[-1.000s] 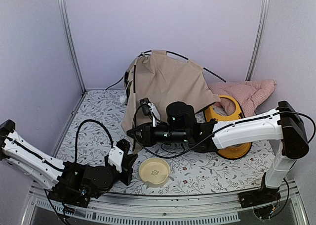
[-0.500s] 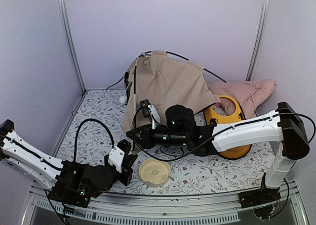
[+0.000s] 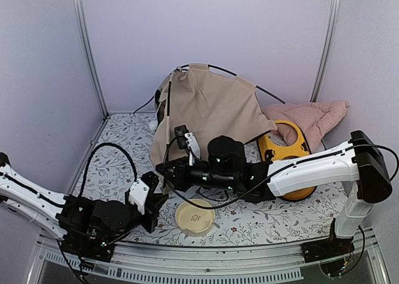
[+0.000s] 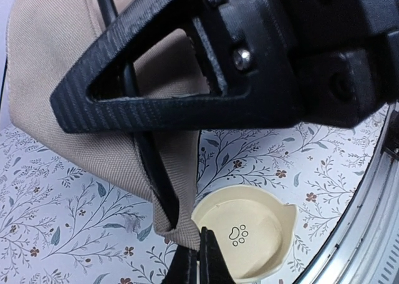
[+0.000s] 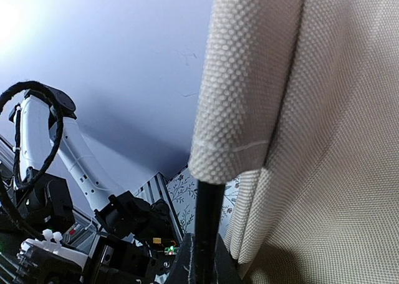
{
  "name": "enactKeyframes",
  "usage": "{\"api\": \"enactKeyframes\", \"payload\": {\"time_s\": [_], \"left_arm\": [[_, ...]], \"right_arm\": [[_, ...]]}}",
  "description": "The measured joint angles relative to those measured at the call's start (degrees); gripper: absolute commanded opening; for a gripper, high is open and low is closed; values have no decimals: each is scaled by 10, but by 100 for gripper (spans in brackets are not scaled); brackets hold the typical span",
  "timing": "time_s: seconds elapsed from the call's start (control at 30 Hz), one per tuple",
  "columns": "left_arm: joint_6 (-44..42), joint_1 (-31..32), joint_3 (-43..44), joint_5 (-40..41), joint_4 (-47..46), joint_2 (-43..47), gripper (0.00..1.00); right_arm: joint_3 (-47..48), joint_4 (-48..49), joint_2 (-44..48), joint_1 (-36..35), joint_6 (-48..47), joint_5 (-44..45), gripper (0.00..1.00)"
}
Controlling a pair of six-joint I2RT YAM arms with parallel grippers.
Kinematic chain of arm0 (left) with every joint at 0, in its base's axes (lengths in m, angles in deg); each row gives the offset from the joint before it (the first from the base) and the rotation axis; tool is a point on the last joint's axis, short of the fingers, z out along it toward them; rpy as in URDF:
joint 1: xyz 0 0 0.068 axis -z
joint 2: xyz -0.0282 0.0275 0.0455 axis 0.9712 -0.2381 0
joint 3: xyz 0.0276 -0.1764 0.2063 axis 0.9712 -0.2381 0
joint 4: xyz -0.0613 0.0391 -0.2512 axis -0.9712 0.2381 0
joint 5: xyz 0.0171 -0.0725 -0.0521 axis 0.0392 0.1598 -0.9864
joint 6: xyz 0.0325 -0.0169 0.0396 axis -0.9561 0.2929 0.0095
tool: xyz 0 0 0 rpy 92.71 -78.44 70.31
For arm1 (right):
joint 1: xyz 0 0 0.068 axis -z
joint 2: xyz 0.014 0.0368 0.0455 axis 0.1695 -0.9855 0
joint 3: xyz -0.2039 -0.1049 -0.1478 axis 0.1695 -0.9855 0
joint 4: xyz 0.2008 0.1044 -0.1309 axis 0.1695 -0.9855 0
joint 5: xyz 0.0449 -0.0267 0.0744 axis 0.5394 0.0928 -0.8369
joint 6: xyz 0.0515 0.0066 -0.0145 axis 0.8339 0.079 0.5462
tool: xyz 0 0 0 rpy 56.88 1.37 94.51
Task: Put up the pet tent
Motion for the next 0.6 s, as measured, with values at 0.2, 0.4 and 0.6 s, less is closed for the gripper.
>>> {"api": "enactKeyframes", "payload": {"time_s": [0.2, 0.4, 0.6], "left_arm": [[17, 13, 42, -44, 12, 29, 41], [41, 8, 92, -41, 33, 46, 51], [70, -99, 155, -65, 90, 45, 58]], "right_arm": [[0, -26, -14, 18, -17, 44, 0], [-2, -48, -24, 30, -24, 66, 0], [-2, -48, -26, 27, -31, 64, 0]]}}
